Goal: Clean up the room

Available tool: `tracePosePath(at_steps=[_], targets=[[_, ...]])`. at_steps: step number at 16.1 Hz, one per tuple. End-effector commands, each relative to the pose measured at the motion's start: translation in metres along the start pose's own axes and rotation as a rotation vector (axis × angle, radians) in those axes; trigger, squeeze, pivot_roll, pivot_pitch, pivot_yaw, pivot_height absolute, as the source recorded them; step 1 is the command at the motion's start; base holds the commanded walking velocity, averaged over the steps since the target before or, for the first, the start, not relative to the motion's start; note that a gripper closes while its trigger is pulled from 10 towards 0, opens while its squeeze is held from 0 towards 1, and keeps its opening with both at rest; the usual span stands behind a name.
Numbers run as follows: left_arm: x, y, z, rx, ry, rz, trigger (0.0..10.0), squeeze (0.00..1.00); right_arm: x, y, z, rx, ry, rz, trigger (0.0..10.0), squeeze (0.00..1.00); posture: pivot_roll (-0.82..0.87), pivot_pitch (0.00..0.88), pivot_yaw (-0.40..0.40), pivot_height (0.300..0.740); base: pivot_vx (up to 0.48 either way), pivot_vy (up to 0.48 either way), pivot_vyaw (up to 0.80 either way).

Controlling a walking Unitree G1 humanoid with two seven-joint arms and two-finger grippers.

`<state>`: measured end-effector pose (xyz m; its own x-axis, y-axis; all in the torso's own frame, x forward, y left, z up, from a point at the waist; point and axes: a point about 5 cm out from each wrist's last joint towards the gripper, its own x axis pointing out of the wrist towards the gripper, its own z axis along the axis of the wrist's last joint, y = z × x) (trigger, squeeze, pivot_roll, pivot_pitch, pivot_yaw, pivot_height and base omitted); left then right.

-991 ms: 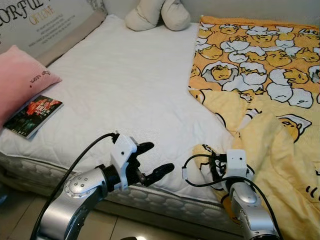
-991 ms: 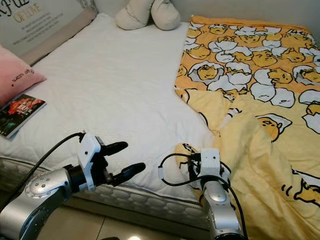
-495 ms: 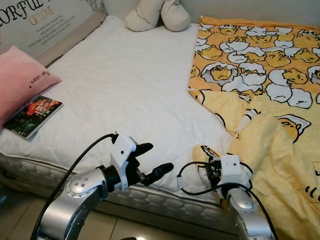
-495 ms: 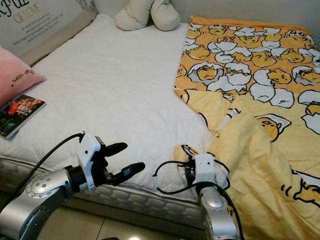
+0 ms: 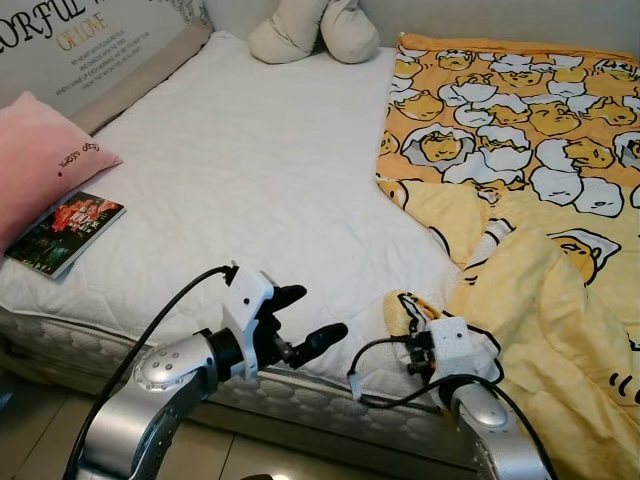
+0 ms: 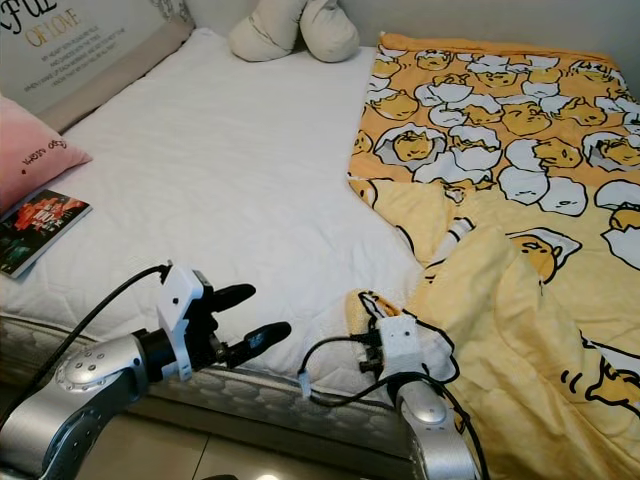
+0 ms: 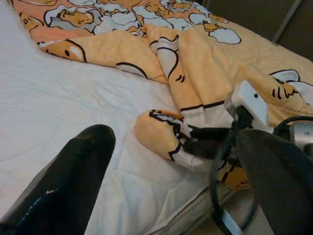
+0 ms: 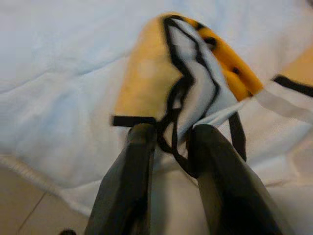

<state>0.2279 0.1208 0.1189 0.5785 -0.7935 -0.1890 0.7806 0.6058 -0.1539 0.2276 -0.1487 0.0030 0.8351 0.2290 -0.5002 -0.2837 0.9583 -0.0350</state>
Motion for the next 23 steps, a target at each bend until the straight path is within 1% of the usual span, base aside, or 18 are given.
tracePosePath(at_steps=[1, 2, 5, 7, 9, 10, 11, 12, 13, 14, 16, 17, 19, 20, 21, 23], targets=[[0.002, 0.002, 0.0, -0.007, 0.006, 0.006, 10.0, 0.0, -0.001, 0.017, 0.007, -0.077, -0.027, 0.127, 0.0, 0.0, 0.01, 0.021, 0.032, 0.74, 0.0, 0.0, 0.0], [0.002, 0.002, 0.0, -0.007, 0.005, 0.005, 10.0, 0.0, -0.002, 0.02, 0.009, -0.091, -0.033, 0.159, 0.0, 0.0, 0.01, 0.02, 0.031, 0.74, 0.0, 0.0, 0.0], [0.004, 0.002, 0.0, -0.01, 0.003, 0.001, 10.0, 0.0, -0.011, 0.035, 0.008, -0.141, -0.042, 0.33, 0.0, 0.0, 0.01, 0.02, 0.03, 0.74, 0.0, 0.0, 0.0], [0.004, 0.002, 0.0, -0.01, 0.005, 0.0, 10.0, 0.0, -0.015, 0.039, 0.003, -0.16, -0.029, 0.383, 0.0, 0.0, 0.01, 0.022, 0.029, 0.74, 0.0, 0.0, 0.0], [0.005, 0.003, -0.001, 0.005, 0.01, 0.02, 10.0, 0.0, -0.017, 0.034, -0.002, -0.172, -0.01, 0.366, 0.0, 0.0, 0.01, 0.022, 0.029, 0.74, 0.0, 0.0, 0.0], [0.007, 0.007, 0.0, 0.011, 0.002, 0.043, 10.0, 0.0, -0.005, 0.007, 0.008, -0.091, -0.04, 0.103, 5.0, 0.0, 0.01, 0.02, 0.031, 0.74, 0.0, 0.0, 0.0], [0.007, 0.007, 0.0, 0.011, 0.002, 0.043, 10.0, 0.0, -0.005, 0.007, 0.008, -0.091, -0.04, 0.103, 5.0, 0.0, 0.01, 0.02, 0.031, 0.74, 0.0, 0.0, 0.0], [0.009, 0.007, 0.0, 0.011, -0.002, 0.042, 10.0, 0.0, -0.003, -0.016, 0.033, 0.041, -0.189, -0.113, 10.0, 0.2, 0.0, 0.019, 0.032, 0.74, 0.0, 0.0, 0.0], [0.009, 0.007, 0.0, 0.011, -0.002, 0.042, 10.0, 0.0, -0.003, -0.016, 0.033, 0.041, -0.189, -0.113, 10.0, 0.2, 0.0, 0.019, 0.032, 0.74, 0.0, 0.0, 0.0], [0.011, 0.004, -0.001, 0.01, -0.002, 0.035, 10.0, 0.0, -0.008, -0.02, 0.047, 0.111, -0.294, -0.156, 10.0, 1.0, 0.0, 0.018, 0.035, 0.74, 0.0, 0.0, 0.0], [0.012, 0.002, -0.001, 0.009, -0.002, 0.029, 10.0, 0.0, -0.009, -0.021, 0.053, 0.146, -0.335, -0.178, 10.0, 1.0, 0.0, 0.017, 0.035, 0.74, 0.0, 0.0, 0.0], [0.014, 0.001, -0.002, 0.008, -0.002, 0.022, 10.0, 0.0, -0.008, -0.025, 0.054, 0.198, -0.338, -0.227, 10.0, 1.0, 0.0, 0.017, 0.036, 0.74, 0.0, 0.0, 0.0], [0.014, 0.001, -0.002, 0.01, -0.001, 0.021, 10.0, 0.0, -0.004, -0.031, 0.05, 0.275, -0.307, -0.279, 10.0, 1.0, 0.0, 0.016, 0.036, 0.74, 0.0, 0.0, 0.0], [0.015, 0.002, -0.002, 0.013, 0.0, 0.02, 10.0, 0.0, 0.005, -0.037, 0.046, 0.341, -0.275, -0.326, 10.0, 1.0, 0.0, 0.016, 0.037, 0.74, 0.0, 0.0, 0.0], [0.015, 0.003, -0.002, 0.015, 0.0, 0.02, 10.0, 0.0, 0.008, -0.038, 0.046, 0.351, -0.27, -0.331, 10.0, 1.0, 0.0, 0.016, 0.038, 0.74, 0.0, 0.0, 0.0], [0.016, 0.003, -0.001, 0.02, 0.0, 0.018, 10.0, 0.0, 0.012, -0.047, 0.053, 0.321, -0.283, -0.397, 10.0, 1.0, 0.01, 0.016, 0.036, 0.74, 0.0, 0.0, 0.0]])
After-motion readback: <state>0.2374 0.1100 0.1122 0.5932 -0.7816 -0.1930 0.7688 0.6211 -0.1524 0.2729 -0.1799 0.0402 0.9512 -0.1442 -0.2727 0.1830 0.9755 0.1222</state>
